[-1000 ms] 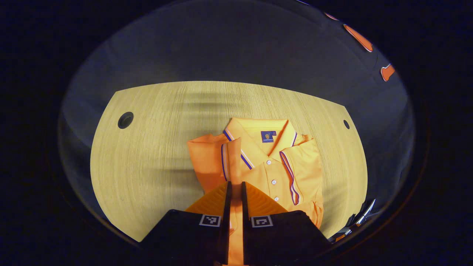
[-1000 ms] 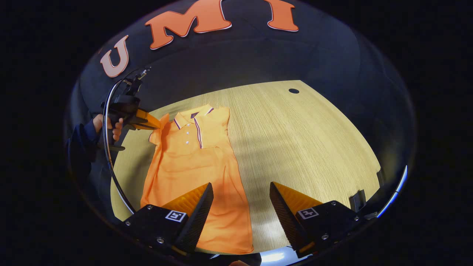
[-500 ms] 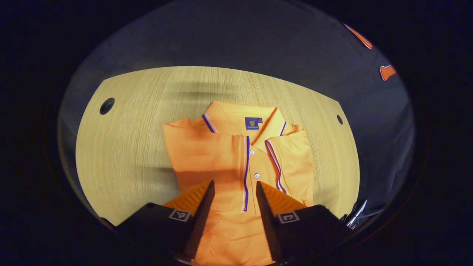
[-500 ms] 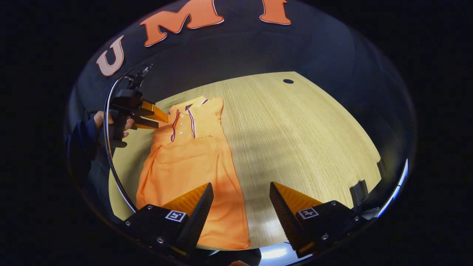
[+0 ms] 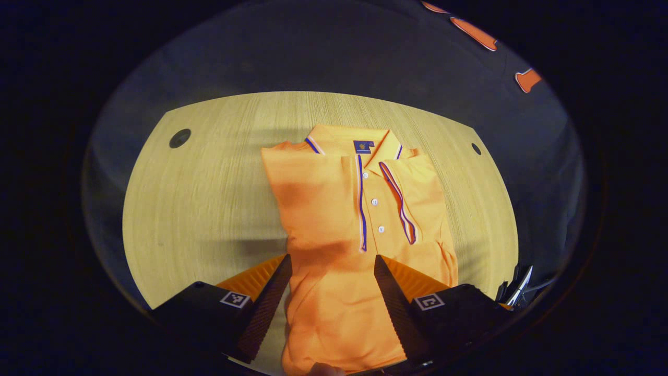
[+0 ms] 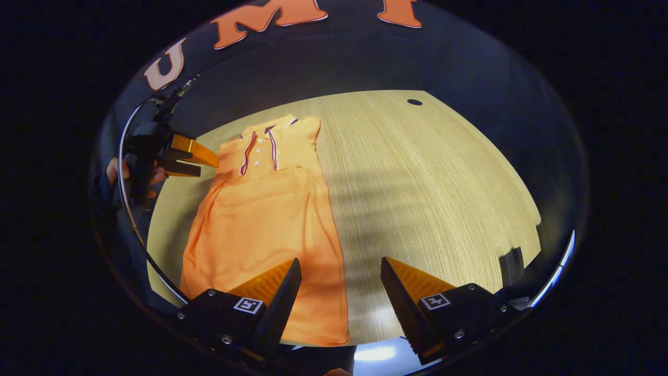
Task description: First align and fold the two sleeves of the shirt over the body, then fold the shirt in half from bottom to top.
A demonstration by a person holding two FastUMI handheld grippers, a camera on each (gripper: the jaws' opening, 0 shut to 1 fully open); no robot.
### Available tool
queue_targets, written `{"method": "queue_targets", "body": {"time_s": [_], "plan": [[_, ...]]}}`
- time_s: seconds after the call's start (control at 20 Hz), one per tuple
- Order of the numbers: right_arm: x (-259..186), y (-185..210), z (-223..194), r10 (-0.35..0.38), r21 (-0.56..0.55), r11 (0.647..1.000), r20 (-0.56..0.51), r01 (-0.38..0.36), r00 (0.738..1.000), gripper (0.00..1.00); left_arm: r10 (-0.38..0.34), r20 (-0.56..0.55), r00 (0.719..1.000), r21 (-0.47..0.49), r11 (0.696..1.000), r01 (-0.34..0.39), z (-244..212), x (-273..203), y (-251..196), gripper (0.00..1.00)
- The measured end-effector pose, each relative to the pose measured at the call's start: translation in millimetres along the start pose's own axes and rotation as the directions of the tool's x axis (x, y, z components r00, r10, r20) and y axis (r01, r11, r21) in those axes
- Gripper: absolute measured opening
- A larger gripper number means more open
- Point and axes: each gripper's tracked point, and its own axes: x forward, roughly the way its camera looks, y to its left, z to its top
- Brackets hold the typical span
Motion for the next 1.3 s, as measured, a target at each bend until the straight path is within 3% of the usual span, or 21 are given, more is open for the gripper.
{"method": "queue_targets", "body": {"time_s": [0.45,0.6,0.75,1.3], "plan": [[-4,10,-45,0.113,-0.147,0.982,-0.047,-0.118,0.993,0.94,0.121,0.106,0.987,0.007,0.992,-0.122,-130,-54,34,0.98],[-5,13,-60,0.139,-0.184,0.972,-0.040,-0.144,0.989,0.94,0.130,0.190,0.973,-0.013,0.991,-0.130,-157,-64,36,0.98],[-8,16,-71,0.166,-0.208,0.963,-0.034,-0.170,0.985,0.94,0.153,0.192,0.969,-0.048,0.988,-0.147,-192,-70,44,0.98],[-1,9,-108,0.171,-0.266,0.948,-0.031,-0.173,0.985,0.94,0.186,0.226,0.956,-0.021,0.982,-0.186,-275,-66,64,0.98]]}}
